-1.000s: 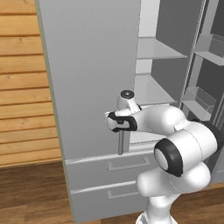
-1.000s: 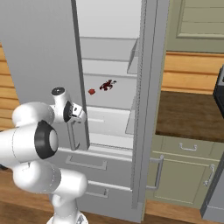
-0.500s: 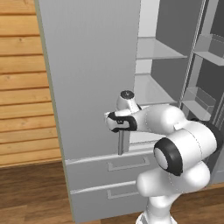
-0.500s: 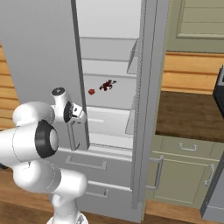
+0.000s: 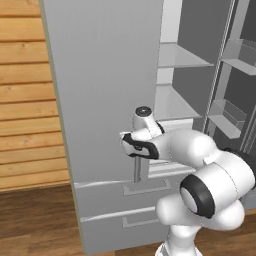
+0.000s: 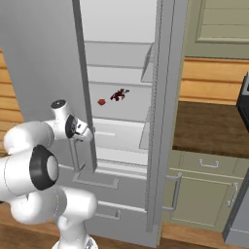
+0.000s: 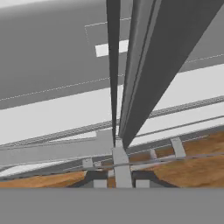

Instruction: Take the strawberry from the fridge and place it on top of the pancake, located on the dining counter.

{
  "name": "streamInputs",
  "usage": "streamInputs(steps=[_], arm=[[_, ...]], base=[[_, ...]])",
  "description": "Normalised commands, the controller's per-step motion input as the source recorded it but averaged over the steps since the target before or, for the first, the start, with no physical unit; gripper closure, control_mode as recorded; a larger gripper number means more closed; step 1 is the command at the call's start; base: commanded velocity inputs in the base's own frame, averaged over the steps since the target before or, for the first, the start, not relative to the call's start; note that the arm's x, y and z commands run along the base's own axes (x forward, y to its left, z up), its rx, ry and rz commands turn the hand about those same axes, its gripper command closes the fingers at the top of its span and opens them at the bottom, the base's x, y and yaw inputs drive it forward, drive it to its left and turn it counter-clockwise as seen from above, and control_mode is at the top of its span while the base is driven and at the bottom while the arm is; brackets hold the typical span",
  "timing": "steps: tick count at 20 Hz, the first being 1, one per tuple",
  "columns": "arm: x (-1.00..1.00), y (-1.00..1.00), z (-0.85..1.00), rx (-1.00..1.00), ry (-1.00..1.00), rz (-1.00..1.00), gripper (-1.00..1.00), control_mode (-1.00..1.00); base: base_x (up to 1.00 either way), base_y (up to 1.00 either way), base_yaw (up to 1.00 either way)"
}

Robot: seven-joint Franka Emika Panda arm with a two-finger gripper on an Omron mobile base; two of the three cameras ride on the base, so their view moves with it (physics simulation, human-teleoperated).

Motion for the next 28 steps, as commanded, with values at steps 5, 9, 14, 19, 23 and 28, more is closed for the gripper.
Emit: streamInputs(steps=[5, 9, 14, 19, 23, 28], arm=[[-0.8, 0.16, -0.02, 0.0, 0.02, -0.31, 1.0, -1.0], [-0.93, 0.21, 0.0, 0.0, 0.03, -0.28, 1.0, -1.0], [-0.79, 0.45, 0.0, -0.07, 0.0, -0.18, 1.0, -1.0], [-0.51, 0.56, 0.0, -0.15, 0.0, -0.04, 1.0, -1.0], [-0.28, 0.5, 0.0, -0.09, 0.0, 0.0, 1.0, -1.0], [-0.26, 0.32, 0.0, -0.03, -0.01, -0.04, -1.0, -1.0]], base=[[0.0, 0.0, 0.0], [0.0, 0.0, 0.0], [0.0, 0.0, 0.0], [0.0, 0.0, 0.0], [0.0, 0.0, 0.0], [0.0, 0.0, 0.0]])
